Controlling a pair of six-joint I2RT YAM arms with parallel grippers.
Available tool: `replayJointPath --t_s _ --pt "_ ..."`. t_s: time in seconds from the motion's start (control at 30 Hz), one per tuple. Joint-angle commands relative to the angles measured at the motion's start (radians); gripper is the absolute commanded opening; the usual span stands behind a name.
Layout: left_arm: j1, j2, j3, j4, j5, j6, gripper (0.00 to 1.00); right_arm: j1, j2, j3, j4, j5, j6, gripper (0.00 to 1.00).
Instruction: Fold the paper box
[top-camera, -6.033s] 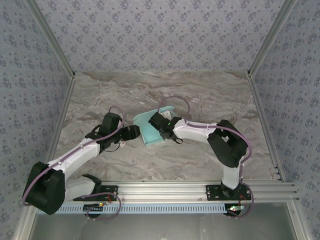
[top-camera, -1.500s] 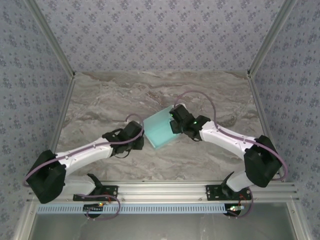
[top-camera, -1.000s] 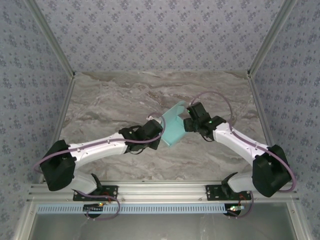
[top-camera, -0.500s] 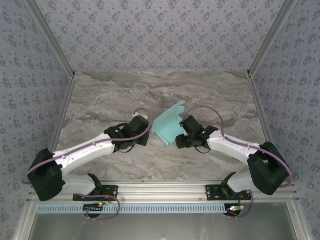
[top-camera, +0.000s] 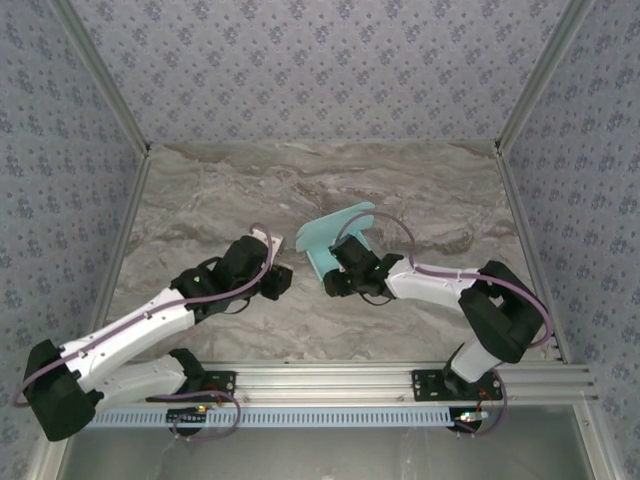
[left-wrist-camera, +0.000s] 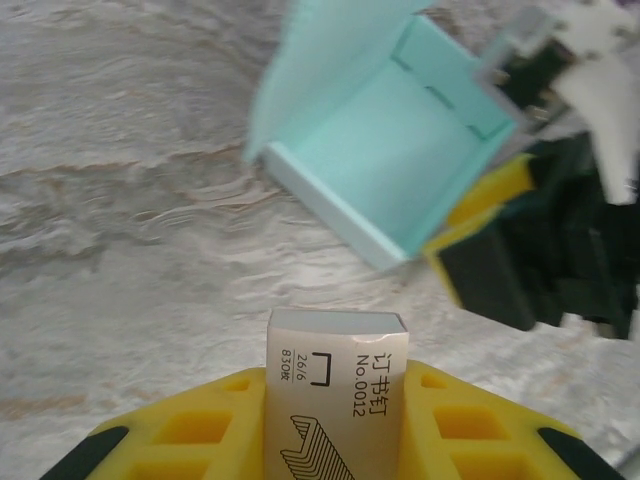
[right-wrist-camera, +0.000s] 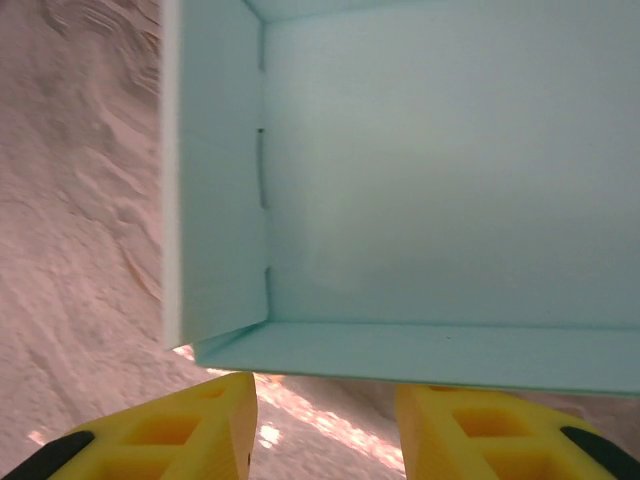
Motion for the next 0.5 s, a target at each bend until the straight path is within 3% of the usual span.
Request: replayJointPath --t_s 0.0,0.17,0.47 --pt "-0.021 0.014 0.006 0.091 0.112 0.062 0.29 -0.006 -0.035 0.020 0.017 -0.024 0.013 0.43" --pt "-0.088 0.189 0.127 0.072 0.071 0.178 0.29 -0.093 -0.191 -0.007 -0.108 0.032 -0.036 0.46" --pt "-0.122 0.588 0.429 0.009 -0.048 0.420 0.29 -0.447 -0.383 -0.062 -0.231 -0.021 -0.137 0.52"
